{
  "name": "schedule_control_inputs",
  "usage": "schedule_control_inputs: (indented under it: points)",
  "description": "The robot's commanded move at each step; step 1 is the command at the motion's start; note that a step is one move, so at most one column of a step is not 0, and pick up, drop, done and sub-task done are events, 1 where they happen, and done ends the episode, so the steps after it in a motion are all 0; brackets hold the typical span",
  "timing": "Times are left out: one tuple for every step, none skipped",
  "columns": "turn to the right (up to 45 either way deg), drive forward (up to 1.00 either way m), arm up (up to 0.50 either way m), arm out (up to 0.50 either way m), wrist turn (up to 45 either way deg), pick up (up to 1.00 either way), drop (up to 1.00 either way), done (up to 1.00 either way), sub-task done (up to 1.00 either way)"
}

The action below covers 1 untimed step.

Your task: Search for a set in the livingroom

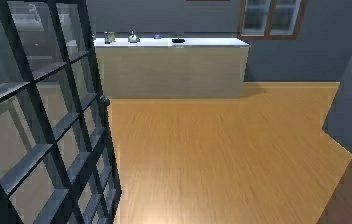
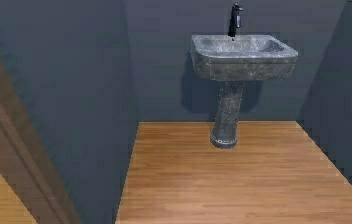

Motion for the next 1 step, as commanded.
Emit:
schedule_control_inputs:
  points:
    - [-3.0, 0.0, 0.0, 0.0, 0.0, 0.0, 0.0, 0.0, 0.0]
